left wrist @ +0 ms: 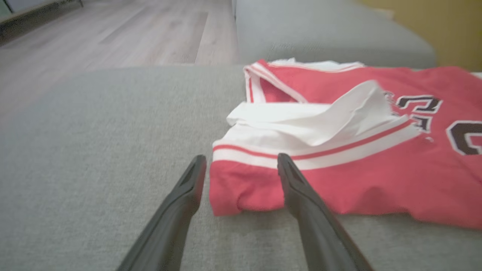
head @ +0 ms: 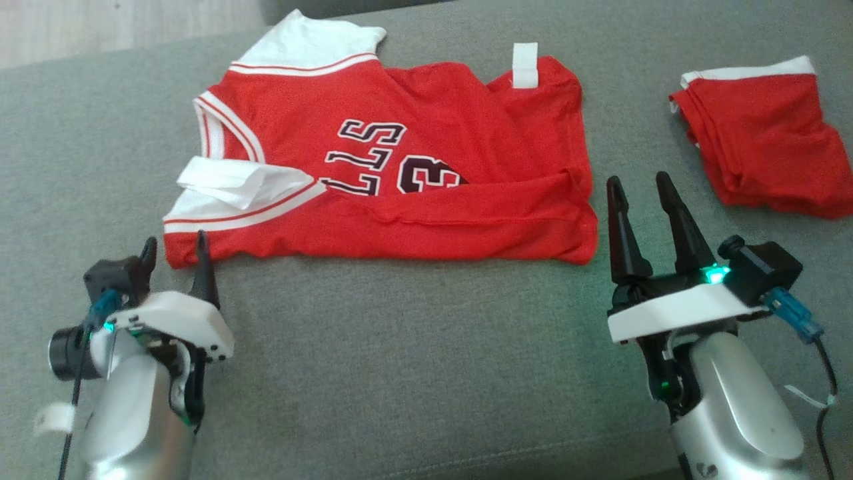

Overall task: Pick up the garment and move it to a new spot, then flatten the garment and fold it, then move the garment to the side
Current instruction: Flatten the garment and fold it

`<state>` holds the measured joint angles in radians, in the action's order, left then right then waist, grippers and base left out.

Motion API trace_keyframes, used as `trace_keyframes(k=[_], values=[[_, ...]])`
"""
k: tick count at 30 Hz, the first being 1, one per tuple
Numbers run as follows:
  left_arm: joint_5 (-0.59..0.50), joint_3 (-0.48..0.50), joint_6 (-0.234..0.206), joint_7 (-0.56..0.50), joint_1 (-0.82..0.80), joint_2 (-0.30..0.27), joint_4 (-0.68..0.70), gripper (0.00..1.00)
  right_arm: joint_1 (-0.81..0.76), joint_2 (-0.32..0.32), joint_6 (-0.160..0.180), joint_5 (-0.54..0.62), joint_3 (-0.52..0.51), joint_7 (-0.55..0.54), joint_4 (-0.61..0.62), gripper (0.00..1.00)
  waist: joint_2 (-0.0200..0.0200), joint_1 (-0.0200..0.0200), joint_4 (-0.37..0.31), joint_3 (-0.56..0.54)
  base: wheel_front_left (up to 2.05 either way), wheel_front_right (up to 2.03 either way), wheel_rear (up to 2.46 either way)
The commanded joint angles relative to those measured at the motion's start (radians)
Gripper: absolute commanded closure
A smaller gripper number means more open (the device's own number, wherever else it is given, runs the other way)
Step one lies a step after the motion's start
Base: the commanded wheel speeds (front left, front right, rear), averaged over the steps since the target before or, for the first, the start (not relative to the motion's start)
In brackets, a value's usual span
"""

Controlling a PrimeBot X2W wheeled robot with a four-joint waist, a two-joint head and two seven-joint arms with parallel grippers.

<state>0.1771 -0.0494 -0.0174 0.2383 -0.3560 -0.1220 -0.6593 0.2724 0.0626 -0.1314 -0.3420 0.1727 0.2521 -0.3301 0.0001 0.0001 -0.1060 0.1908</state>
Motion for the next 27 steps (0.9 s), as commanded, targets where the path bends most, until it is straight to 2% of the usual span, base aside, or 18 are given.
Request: trace_keyframes(k=[1,6,10,13,14,15,16,22,24,27], values=[[-0.011,0.032,-0.011,-0.008,-0.047,-0.038,-0.012,0.0,0.035,-0.012,0.001,-0.001,0.029,0.002,0.039,0.0,-0.0001,-0.0001,-0.01,0.013,0.0,0.0,0.0],[-0.021,0.031,-0.032,-0.016,-0.118,-0.065,-0.142,0.0,0.04,-0.012,0.001,-0.007,0.038,0.001,0.047,0.0,-0.0001,-0.0001,-0.021,0.036,0.0,0.0,0.0],[-0.027,0.014,-0.024,-0.019,-0.161,-0.071,-0.218,0.0,0.044,-0.012,0.001,-0.002,0.036,-0.005,0.049,0.0,-0.0001,-0.0001,-0.022,0.045,0.0,0.0,0.0],[-0.032,-0.007,-0.001,-0.037,-0.186,-0.069,-0.27,0.0,0.048,-0.012,0.001,0.005,0.027,-0.012,0.049,0.0,-0.0001,-0.0001,-0.02,0.049,0.0,0.0,0.0],[-0.029,-0.011,0.011,-0.044,-0.194,-0.067,-0.286,0.18,0.049,-0.012,0.001,0.008,0.025,-0.015,0.049,0.0,-0.0001,-0.0001,-0.019,0.05,0.0,0.0,0.0],[-0.024,-0.013,0.022,-0.044,-0.202,-0.066,-0.299,0.7,0.05,-0.012,0.001,0.01,0.023,-0.02,0.047,0.0,-0.0001,-0.0001,-0.018,0.05,0.0,0.0,0.0],[-0.024,-0.016,0.028,-0.039,-0.209,-0.067,-0.309,1.0,0.05,-0.012,0.001,0.012,0.019,-0.028,0.044,0.0,-0.0001,-0.0001,-0.016,0.049,0.0,0.0,0.0],[-0.011,-0.02,0.05,0.014,-0.225,-0.05,-0.287,1.0,0.046,-0.012,0.001,0.04,-0.014,-0.109,-0.019,0.0,-0.0001,-0.0001,0.007,0.031,0.0,0.0,0.0],[-0.013,-0.024,0.056,0.021,-0.216,-0.041,-0.239,1.0,0.046,-0.012,0.001,0.041,-0.021,-0.139,-0.05,0.0,-0.0001,-0.0001,0.019,0.021,0.0,0.0,0.0],[-0.021,-0.024,0.06,0.023,-0.179,-0.025,-0.097,1.0,0.043,-0.012,0.001,0.022,-0.035,-0.185,-0.109,0.0,-0.0001,-0.0001,0.042,0.005,0.0,0.0,0.0]])
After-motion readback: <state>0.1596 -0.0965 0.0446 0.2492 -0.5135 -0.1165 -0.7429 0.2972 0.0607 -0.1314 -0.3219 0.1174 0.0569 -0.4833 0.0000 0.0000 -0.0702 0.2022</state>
